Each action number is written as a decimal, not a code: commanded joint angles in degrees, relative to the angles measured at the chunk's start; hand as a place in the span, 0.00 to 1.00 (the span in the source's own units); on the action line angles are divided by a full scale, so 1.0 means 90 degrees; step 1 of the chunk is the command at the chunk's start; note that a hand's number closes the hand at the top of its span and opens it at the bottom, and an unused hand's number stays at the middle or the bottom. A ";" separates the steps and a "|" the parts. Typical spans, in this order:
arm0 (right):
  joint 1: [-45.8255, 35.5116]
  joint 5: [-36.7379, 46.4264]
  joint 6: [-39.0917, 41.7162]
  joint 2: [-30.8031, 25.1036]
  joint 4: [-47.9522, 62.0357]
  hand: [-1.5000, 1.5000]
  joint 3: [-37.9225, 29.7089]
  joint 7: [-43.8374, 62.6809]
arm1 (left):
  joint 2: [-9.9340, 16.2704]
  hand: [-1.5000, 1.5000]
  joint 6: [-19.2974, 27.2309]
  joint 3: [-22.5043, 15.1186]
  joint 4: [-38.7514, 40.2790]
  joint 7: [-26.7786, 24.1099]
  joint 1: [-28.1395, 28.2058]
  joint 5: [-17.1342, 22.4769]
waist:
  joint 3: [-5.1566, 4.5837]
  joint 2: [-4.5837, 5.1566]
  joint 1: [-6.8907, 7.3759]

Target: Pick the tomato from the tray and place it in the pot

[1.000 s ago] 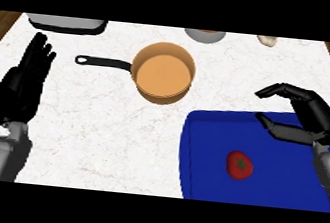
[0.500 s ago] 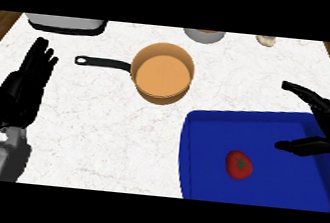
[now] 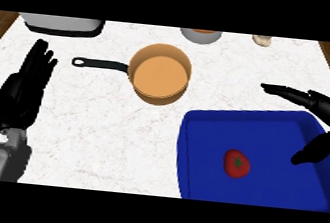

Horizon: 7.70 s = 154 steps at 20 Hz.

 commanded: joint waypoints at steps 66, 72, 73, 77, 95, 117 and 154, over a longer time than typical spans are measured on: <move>0.0397 0.5130 -0.0697 0.4626 -0.0789 1.00 0.1098 0.5075 | -0.0557 0.50 -0.0754 0.0346 0.0003 0.0127 -0.0273 -0.0416 | 0.0002 0.0026 0.0577; -0.0271 0.4462 -0.1638 0.4644 -0.1386 1.00 0.1339 0.6898 | -0.0634 0.50 -0.0788 0.0217 0.0134 0.0174 -0.0398 -0.0434 | 0.0014 0.0013 0.0766; -0.0276 0.4359 -0.2036 0.4646 -0.1597 1.00 0.1380 0.7085 | -0.0609 0.50 -0.0782 0.0210 0.0103 0.0221 -0.0502 -0.0446 | 0.0032 -0.0026 0.0730; -0.0956 0.4387 -0.3081 0.4650 -0.2095 1.00 0.1421 0.8338 | -0.0689 0.50 -0.0741 0.0163 0.0167 0.0200 -0.0490 -0.0475 | 0.0011 -0.0076 0.0791; -0.4392 0.5355 -0.5098 0.4649 -0.1106 1.00 0.2030 1.3135 | -0.0619 0.50 -0.0739 0.0251 0.0372 0.0114 -0.0590 -0.0522 | -0.0017 0.0048 0.0667; -0.5003 0.5627 -0.5977 0.4649 0.3078 1.00 0.1667 1.1913 | -0.0461 0.50 -0.0755 0.0557 0.0099 0.0190 -0.0358 -0.0368 | 0.0002 0.0104 0.0400; -0.1493 0.0986 -0.8094 0.4195 -0.0384 0.00 -0.0287 0.6689 | -0.0503 0.50 -0.0864 0.0751 -0.0358 -0.0069 0.0448 -0.0333 | 0.0010 0.0011 -0.0009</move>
